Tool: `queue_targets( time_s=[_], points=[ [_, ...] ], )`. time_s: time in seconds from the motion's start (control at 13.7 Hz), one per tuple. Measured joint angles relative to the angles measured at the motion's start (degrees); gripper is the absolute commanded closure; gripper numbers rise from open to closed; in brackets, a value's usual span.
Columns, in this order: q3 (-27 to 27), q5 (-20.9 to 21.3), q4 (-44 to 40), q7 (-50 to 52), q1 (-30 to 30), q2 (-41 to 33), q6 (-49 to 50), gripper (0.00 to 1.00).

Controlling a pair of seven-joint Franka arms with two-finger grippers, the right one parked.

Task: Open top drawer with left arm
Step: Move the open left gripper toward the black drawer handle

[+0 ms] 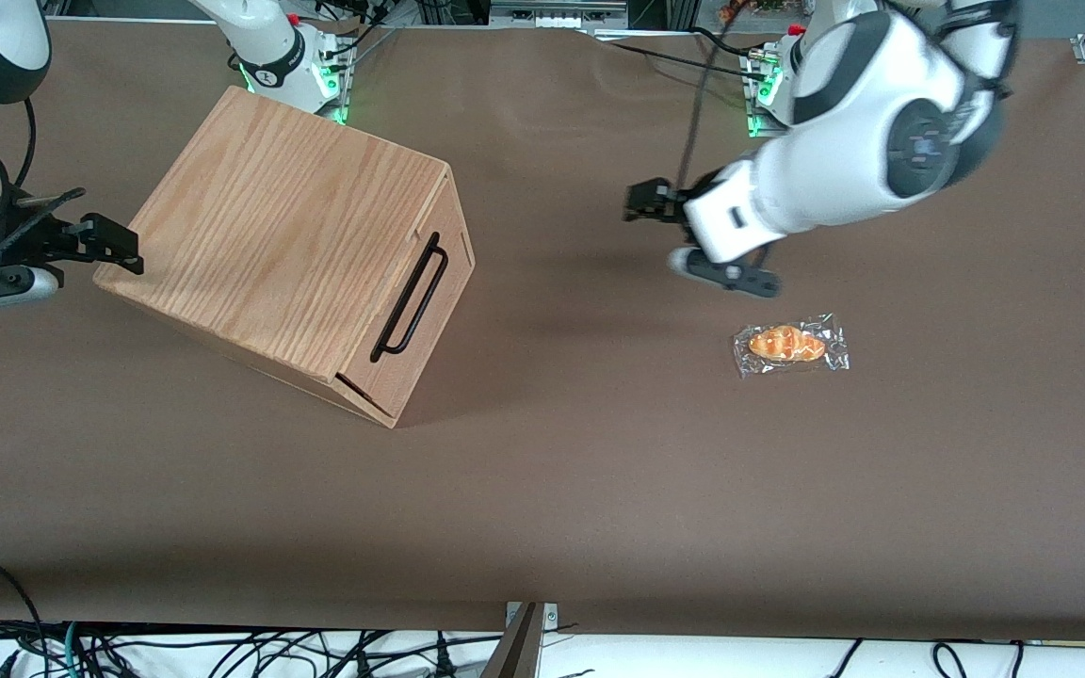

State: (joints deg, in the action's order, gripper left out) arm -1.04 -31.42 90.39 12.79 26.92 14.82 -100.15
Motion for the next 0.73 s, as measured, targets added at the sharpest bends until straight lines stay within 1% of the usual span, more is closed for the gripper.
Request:
queue_targets(
  time_s=[0.22, 0.36, 0.51, 0.73],
  points=[
    [-0.06, -3.85, -0.21, 1.47, 6.6, 4.28, -10.8, 0.0],
    [-0.07, -6.78, -1.8, 2.28, 10.19, 8.22, -17.83, 0.0],
    [-0.08, -7.32, -5.59, 4.51, 12.98, 12.88, -22.31, 0.0],
    [-0.08, -7.32, -11.76, 5.61, 14.33, 18.55, -24.1, 0.0]
  ],
)
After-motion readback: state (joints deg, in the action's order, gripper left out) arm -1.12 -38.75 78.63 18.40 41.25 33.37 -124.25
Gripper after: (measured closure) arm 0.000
